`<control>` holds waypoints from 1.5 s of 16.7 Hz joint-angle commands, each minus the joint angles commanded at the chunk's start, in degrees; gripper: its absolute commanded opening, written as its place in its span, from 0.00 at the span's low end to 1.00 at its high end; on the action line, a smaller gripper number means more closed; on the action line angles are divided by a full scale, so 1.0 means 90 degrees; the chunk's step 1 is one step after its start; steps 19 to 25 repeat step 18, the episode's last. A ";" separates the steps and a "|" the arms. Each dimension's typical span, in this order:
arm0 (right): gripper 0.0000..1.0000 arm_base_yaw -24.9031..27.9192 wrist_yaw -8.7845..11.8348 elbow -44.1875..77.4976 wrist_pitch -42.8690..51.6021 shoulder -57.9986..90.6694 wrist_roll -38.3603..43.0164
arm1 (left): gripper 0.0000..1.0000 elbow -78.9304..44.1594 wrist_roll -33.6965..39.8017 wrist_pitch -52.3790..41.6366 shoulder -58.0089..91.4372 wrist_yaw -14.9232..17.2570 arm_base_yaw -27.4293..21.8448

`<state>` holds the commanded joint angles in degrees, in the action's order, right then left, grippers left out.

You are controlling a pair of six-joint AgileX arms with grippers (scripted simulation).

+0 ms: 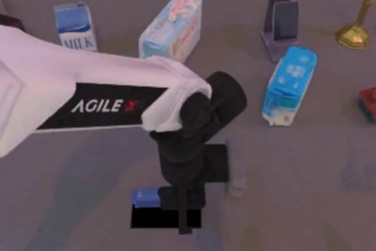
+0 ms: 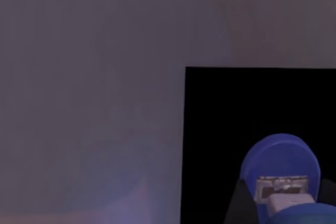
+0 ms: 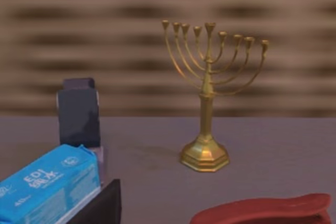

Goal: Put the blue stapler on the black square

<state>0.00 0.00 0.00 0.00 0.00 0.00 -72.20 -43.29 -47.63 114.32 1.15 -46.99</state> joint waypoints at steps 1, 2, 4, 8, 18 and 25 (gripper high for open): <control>1.00 0.0000 0.0000 0.0000 0.0000 0.0000 0.0000 | 0.15 0.0000 0.0000 0.0000 0.0000 0.0000 0.0000; 1.00 0.0000 0.0000 0.0000 0.0000 0.0000 0.0000 | 0.23 0.0000 0.0000 0.0000 0.0000 0.0000 0.0000; 1.00 0.0000 0.0000 0.0000 0.0000 0.0000 0.0000 | 0.38 0.0000 0.0000 0.0000 0.0000 0.0000 0.0000; 1.00 0.0000 0.0000 0.0000 0.0000 0.0000 0.0000 | 0.68 0.0000 0.0000 0.0000 0.0000 0.0000 0.0000; 1.00 0.0000 0.0000 0.0000 0.0000 0.0000 0.0000 | 1.00 0.0000 0.0000 0.0000 0.0000 0.0000 0.0000; 1.00 0.0000 0.0000 0.0000 0.0000 0.0000 0.0000 | 1.00 0.0000 0.0000 0.0000 0.0000 0.0000 0.0000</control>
